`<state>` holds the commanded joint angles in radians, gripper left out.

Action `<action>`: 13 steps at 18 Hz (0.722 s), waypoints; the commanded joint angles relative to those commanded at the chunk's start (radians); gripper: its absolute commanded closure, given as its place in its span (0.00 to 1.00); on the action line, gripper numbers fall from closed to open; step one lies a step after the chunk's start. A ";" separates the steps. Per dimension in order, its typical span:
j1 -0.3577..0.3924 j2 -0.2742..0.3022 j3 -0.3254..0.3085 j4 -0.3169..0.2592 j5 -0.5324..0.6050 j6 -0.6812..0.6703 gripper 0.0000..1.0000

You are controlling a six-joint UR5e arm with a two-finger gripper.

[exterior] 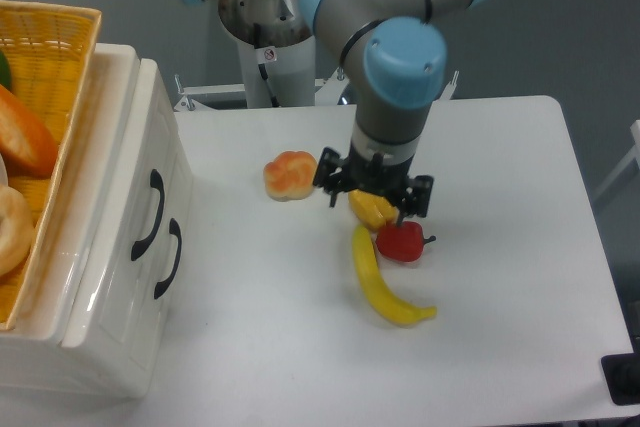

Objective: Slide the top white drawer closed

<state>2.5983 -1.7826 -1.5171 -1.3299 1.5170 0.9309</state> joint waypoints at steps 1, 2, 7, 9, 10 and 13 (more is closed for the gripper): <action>0.018 0.005 0.000 -0.003 0.003 0.012 0.00; 0.028 0.011 0.000 -0.009 0.003 0.023 0.00; 0.115 0.075 -0.037 -0.041 0.002 0.202 0.00; 0.138 0.089 -0.041 -0.041 -0.003 0.229 0.00; 0.147 0.092 -0.041 -0.043 -0.003 0.239 0.00; 0.158 0.106 -0.044 -0.068 -0.003 0.278 0.00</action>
<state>2.7566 -1.6767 -1.5616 -1.3974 1.5140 1.2087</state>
